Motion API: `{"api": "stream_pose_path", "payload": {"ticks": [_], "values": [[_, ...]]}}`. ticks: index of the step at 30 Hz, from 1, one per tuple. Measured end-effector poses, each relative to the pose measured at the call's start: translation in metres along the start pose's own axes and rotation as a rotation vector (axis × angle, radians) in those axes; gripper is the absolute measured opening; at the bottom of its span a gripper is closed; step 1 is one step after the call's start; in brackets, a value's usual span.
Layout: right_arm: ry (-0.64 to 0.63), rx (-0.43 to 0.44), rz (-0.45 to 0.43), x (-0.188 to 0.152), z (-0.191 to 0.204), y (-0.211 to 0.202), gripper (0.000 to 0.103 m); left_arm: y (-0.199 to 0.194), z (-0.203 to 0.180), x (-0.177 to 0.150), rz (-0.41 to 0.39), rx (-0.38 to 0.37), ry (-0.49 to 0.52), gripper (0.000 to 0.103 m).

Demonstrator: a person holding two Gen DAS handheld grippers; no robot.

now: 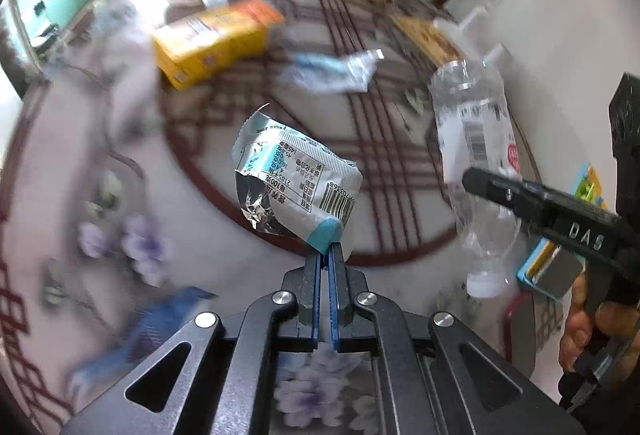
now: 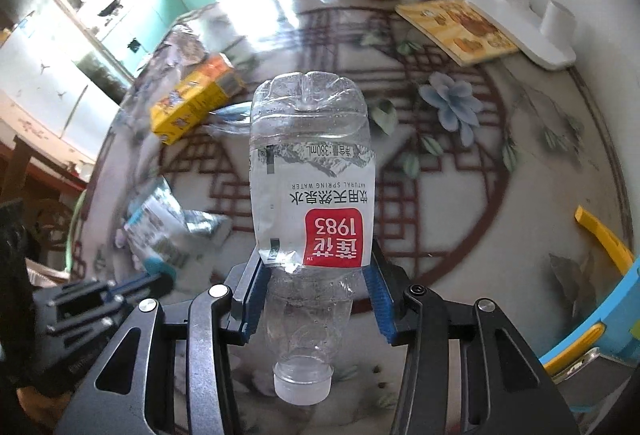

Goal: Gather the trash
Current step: 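Grasp the clear red-labelled water bottle with the right gripper while the left grasps a white snack bag, then carry the bottle and snack bag over the red bucket and open both grippers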

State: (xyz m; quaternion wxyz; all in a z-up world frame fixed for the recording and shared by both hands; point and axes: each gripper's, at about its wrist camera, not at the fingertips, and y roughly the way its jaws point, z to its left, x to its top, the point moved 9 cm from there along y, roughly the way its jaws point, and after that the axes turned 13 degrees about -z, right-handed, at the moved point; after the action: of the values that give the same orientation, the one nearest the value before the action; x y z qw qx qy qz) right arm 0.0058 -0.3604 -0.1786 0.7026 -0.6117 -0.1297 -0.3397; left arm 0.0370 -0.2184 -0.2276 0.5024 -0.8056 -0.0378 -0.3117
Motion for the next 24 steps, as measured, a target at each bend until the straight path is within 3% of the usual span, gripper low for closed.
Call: {"api": "stream_pose_path", "payload": {"ticks": [10, 24], "values": [[-0.065, 0.046, -0.042, 0.011, 0.055, -0.007, 0.044, -0.052, 0.067, 0.027, -0.122, 0.101, -0.046, 0.002], [-0.154, 0.073, -0.061, 0.013, 0.131, -0.007, 0.044, -0.105, 0.141, 0.022, -0.193, 0.160, -0.107, 0.002]]}}
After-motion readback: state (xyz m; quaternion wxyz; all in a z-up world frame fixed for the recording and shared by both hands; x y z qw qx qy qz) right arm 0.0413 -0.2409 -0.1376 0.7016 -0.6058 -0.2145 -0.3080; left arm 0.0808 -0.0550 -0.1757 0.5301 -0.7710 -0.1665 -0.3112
